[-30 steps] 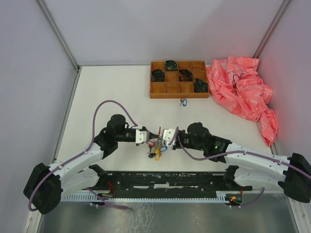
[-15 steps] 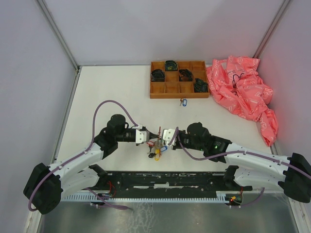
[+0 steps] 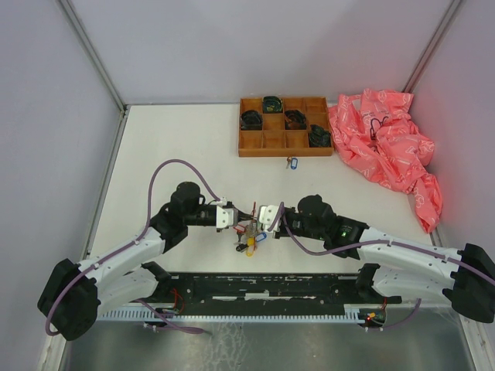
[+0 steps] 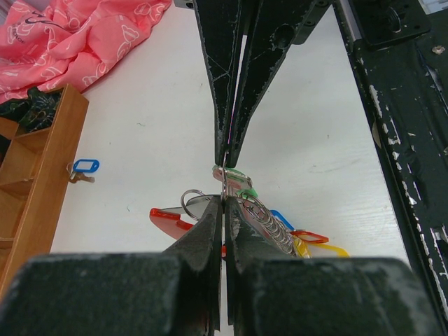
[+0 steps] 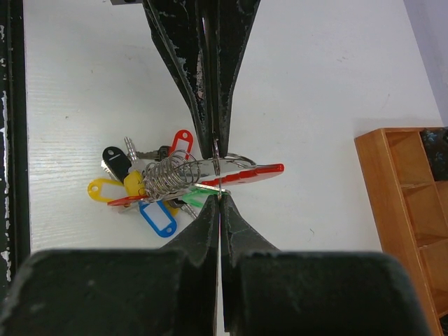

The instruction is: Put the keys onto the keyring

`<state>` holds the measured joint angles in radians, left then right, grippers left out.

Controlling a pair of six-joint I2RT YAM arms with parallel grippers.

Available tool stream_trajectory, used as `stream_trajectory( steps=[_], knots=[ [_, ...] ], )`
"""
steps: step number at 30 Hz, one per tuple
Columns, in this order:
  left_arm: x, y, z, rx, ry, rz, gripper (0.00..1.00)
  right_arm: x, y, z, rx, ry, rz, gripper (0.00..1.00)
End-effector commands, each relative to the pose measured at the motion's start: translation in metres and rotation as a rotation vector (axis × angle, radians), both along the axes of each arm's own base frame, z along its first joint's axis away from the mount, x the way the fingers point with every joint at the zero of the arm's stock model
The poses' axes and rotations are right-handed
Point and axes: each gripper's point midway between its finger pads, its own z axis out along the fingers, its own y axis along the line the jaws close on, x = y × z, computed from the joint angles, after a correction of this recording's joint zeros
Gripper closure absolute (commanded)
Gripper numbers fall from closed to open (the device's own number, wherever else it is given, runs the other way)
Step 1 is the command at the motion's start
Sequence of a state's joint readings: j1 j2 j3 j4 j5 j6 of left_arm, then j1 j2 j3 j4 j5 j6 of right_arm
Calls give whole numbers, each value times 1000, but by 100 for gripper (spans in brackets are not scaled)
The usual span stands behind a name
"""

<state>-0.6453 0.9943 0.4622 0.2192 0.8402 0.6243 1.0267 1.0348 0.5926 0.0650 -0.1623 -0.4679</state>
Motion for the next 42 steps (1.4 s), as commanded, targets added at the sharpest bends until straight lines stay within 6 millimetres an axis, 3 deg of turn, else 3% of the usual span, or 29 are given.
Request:
stream_trajectory(
  steps=[1, 42],
  knots=[
    [4, -5, 20, -50, -44, -9, 97, 3, 11, 35, 90, -37, 13, 99],
    [3, -10, 29, -62, 3, -8, 97, 1, 22, 37, 88, -23, 19, 99]
  ],
)
